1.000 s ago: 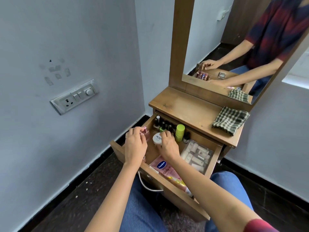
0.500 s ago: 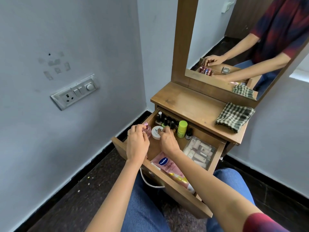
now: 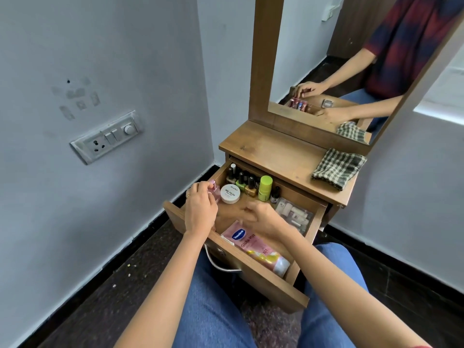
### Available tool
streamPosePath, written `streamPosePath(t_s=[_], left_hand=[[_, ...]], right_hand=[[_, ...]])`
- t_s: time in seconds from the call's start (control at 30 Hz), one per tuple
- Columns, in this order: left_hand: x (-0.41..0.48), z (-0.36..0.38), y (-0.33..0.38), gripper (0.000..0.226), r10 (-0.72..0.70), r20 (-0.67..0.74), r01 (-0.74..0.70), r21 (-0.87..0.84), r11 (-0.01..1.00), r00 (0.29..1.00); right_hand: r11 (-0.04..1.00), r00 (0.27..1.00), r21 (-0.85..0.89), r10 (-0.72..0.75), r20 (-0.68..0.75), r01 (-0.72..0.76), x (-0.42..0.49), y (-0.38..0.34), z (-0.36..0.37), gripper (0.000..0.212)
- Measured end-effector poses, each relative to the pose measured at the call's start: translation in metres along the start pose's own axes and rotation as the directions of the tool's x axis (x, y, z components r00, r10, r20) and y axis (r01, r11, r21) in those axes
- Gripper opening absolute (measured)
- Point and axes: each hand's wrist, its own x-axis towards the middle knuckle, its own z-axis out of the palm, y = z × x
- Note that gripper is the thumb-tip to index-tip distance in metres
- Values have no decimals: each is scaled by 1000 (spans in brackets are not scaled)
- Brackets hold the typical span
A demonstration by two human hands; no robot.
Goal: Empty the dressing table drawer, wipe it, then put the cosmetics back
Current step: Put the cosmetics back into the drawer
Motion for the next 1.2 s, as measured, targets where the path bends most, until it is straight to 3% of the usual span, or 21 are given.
streamPosePath(t_s=[0.1,0.23,1.0,1.1,1.2], left_hand=[[-5,-2,2,22,27,-42,-29,-48,998,999],[-21,-4,2,19,49,-74,-52,-51,997,996],[-42,-7,0,10,123,-40,-122,9,992,992],[-44,-7,-1,11,150,-25,-150,13,989,988],[-50,-10,-1,15,238,-12,-238,-18,971,971]], right_hand=[[989,992,-139,-28,120,44,-23,0,6,55],[986,981,-156,-35,189,65,-37,4,16,56],[976,995,-216,19,99,3,-44,9,20,53],[987,997,-162,23,73,-11,-49,7,18,51],[999,997,1,39,-65,-39,-67,-4,9,42]])
